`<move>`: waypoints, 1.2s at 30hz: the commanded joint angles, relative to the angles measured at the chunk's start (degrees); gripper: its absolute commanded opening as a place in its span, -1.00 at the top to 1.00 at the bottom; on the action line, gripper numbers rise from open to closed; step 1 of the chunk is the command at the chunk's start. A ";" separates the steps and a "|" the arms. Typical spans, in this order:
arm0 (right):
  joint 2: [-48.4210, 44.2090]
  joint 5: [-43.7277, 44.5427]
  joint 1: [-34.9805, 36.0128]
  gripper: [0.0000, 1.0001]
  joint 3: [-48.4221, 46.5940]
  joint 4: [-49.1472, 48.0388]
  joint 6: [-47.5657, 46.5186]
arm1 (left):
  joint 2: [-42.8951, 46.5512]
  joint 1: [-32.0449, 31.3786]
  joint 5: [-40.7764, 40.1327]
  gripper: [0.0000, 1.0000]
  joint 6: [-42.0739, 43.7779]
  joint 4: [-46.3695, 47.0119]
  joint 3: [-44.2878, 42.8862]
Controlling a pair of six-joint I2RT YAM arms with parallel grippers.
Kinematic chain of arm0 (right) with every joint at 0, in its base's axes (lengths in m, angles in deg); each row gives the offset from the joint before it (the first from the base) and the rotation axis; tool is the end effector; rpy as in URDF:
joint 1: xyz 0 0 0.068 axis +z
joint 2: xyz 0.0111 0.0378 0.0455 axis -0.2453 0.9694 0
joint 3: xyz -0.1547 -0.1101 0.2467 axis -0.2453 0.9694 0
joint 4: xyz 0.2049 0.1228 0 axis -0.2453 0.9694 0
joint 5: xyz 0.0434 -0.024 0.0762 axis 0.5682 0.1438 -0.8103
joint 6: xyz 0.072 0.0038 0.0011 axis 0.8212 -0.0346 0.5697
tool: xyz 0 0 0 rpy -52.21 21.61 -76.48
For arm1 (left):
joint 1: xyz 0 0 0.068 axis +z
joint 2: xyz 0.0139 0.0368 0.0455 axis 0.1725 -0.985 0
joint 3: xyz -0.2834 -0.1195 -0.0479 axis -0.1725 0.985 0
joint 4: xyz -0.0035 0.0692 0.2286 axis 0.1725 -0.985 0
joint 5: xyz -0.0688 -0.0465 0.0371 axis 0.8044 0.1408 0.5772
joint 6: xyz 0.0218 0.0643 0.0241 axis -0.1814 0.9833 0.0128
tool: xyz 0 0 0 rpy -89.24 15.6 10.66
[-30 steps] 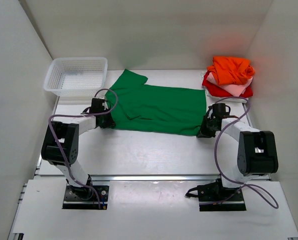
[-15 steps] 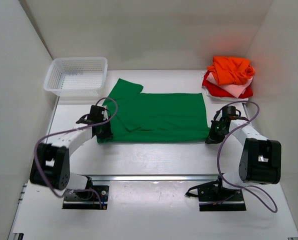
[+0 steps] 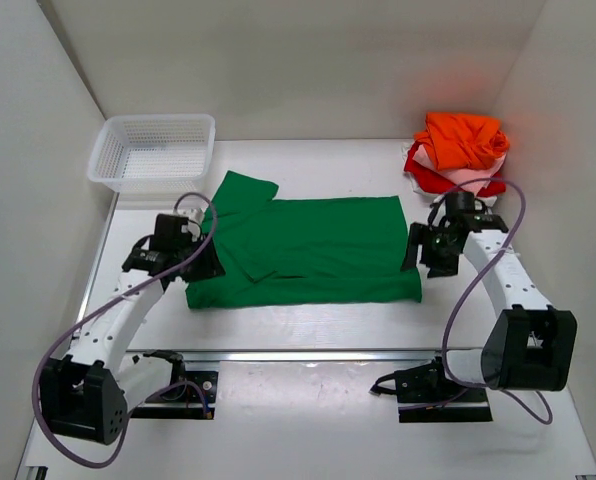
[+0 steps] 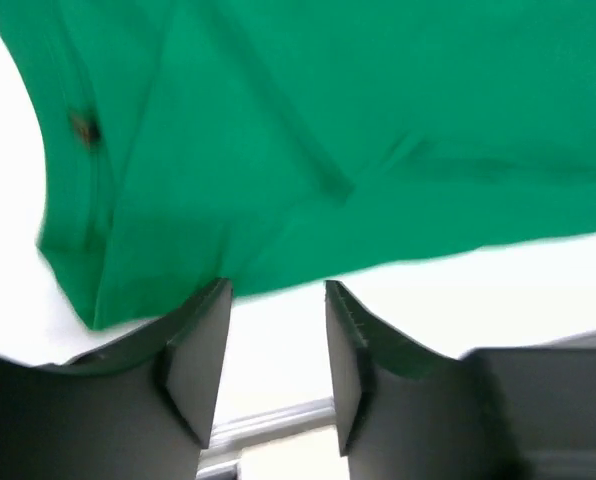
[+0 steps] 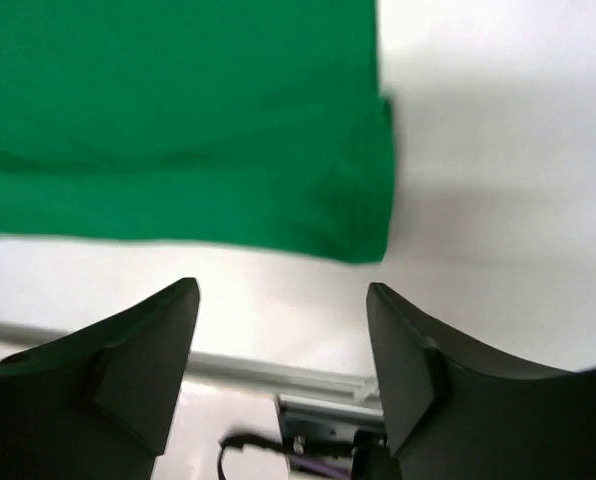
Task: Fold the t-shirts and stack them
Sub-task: Fold the flattened tshirt in 1/3 of the way, then grap the side of the flattened tshirt furthest away from the robot with both arms
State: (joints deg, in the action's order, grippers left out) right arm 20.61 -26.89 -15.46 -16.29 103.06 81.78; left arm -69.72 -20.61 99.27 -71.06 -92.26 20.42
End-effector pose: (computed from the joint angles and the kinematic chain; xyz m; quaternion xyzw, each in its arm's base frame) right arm 0.2114 0.0091 0.2643 0.0670 0.9782 0.1245 0.1518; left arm 0.1668 -0.0422 0.2575 -0.0544 0.9542 -0.1569 0.2489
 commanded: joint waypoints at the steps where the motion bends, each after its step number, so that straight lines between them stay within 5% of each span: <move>1: -0.35 1.69 -1.29 -0.28 -7.56 -2.83 -0.49 | -4.10 1.45 2.14 -0.10 0.61 4.83 -10.25; 7: 16.13 2.14 -0.07 -0.41 -18.36 -17.68 3.62 | -25.16 1.62 0.29 -0.23 -2.02 20.89 -26.83; 16: 32.43 1.88 0.82 -0.44 -30.33 -25.09 6.28 | -54.46 2.42 -2.87 -0.52 -1.95 28.75 -48.32; 26: 42.28 0.47 0.82 -0.47 -37.01 -25.88 5.48 | -78.20 1.63 -13.42 -0.51 3.50 16.22 -77.74; 36: 51.15 0.99 0.73 -0.58 -46.68 -20.44 5.48 | -89.30 1.36 -14.57 -0.41 5.88 1.60 -98.35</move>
State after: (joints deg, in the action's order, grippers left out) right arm 70.21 -26.44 -14.69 -59.00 81.19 86.98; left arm -160.12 -19.32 85.39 -66.91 -84.61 -74.27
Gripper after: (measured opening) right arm 0.786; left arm 0.713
